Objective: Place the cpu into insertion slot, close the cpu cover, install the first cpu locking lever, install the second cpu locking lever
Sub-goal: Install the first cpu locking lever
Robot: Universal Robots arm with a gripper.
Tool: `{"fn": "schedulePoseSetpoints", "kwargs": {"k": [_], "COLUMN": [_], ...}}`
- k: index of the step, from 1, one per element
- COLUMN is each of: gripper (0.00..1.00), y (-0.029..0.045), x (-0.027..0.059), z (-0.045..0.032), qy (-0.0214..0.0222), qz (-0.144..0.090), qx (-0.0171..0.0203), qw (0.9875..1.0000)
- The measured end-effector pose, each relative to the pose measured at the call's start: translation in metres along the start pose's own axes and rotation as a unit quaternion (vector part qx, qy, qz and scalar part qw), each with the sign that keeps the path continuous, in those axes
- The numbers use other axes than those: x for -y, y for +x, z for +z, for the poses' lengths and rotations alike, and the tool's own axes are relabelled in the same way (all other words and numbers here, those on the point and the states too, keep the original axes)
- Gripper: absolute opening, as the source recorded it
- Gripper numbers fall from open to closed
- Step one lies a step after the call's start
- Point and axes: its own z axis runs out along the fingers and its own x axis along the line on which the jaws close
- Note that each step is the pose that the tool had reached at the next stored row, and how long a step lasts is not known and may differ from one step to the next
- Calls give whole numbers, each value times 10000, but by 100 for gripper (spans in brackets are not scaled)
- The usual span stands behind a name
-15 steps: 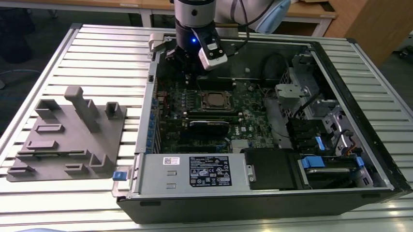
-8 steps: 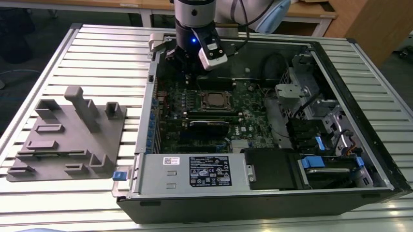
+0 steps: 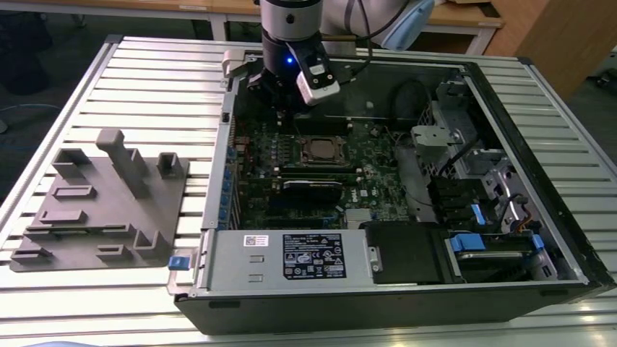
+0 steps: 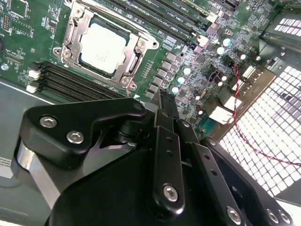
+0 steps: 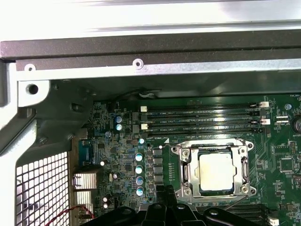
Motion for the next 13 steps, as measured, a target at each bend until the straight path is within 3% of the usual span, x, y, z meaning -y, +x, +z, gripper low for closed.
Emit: {"fn": "schedulePoseSetpoints", "kwargs": {"k": [13], "gripper": [11], "y": [-2], "x": [-3], "z": [-64], "qy": [-1], "qz": [0], "qx": [0], "qw": [10000]}}
